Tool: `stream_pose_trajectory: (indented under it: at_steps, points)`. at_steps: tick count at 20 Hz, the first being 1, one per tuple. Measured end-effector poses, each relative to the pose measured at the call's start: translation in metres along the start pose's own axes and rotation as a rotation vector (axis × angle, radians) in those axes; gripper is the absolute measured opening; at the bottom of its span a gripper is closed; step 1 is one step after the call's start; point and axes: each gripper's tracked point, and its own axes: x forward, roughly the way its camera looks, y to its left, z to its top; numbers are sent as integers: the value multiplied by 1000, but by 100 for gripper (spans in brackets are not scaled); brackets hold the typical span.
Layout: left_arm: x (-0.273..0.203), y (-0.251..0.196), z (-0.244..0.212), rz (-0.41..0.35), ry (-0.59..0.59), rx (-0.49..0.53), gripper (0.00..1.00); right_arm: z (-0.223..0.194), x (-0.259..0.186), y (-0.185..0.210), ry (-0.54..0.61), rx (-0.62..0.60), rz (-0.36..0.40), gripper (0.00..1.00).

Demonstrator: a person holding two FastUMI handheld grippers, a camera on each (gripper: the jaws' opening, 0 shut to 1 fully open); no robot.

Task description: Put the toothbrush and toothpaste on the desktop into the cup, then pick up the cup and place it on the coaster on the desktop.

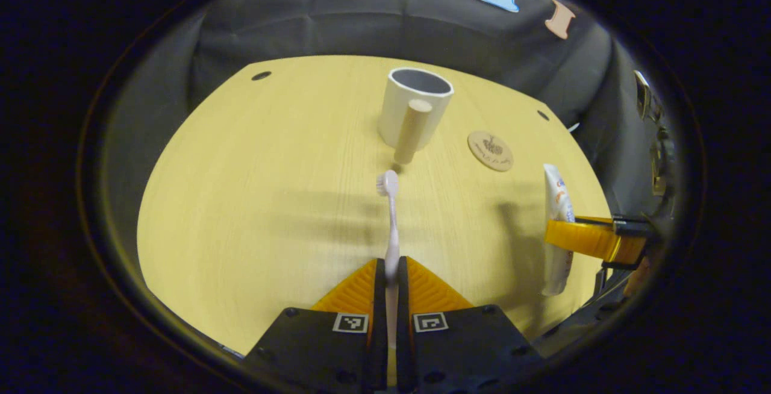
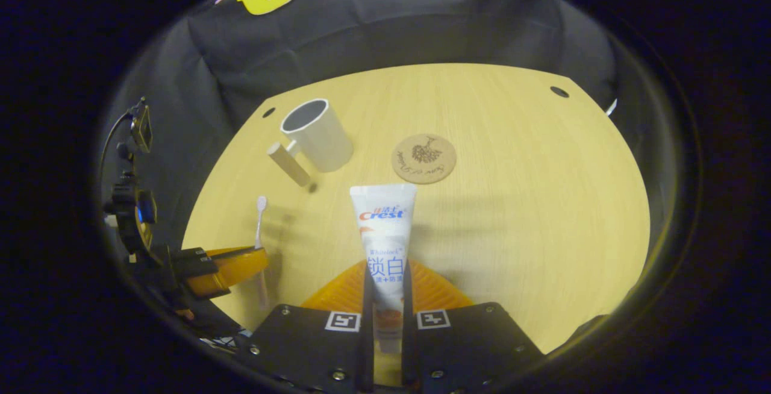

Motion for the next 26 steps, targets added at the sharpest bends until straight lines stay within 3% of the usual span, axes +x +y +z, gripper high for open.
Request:
stream_pose_trajectory:
  at_steps: [7, 11, 17, 21, 26]
  points:
    - [-51, 11, 68, -4, -289, -82, 13, 56, -29, 19, -194, -45, 58, 19]
    - [-73, 15, 132, -25, -466, -102, 13, 85, -44, 36, -289, -84, 88, 19]
    - [-76, -2, 216, -119, -670, -125, 13, 101, -59, 55, -340, -118, 98, 19]
    - [-83, -13, 266, -208, -827, -115, 13, 106, -63, 52, -357, -126, 52, 18]
    - [-52, -34, 303, -272, -867, -75, 12, 102, -53, 41, -320, -78, 13, 19]
